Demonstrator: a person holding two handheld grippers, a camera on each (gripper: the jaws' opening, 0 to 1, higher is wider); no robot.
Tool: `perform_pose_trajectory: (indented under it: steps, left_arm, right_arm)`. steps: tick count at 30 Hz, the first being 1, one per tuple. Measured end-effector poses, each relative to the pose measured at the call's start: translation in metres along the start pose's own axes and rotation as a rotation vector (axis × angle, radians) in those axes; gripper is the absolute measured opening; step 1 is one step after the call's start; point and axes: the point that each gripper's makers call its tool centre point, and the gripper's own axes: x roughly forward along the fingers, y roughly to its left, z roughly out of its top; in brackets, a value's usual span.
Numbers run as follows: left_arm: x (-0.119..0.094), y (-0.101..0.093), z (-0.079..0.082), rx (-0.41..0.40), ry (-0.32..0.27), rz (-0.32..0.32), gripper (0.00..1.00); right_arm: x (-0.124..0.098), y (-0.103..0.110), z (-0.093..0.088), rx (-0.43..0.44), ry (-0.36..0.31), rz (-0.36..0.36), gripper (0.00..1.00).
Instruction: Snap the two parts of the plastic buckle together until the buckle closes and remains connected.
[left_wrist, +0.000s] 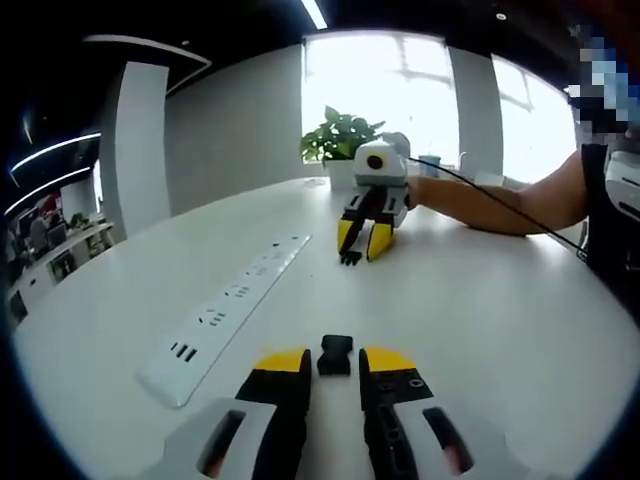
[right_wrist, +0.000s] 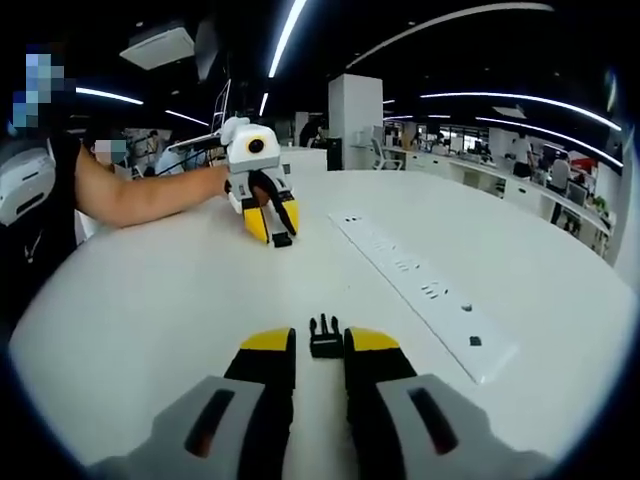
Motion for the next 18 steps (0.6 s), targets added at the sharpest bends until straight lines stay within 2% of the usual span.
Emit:
perform_pose_trajectory:
  steps: [18]
  left_arm:
    - [0.0016,0.0006,-0.0002,-0.008,0.001,-0.006,0.19]
  right_arm:
    - [0.0004,-0.0023,-0.0008,0.008,0.005,-0.006,0.19]
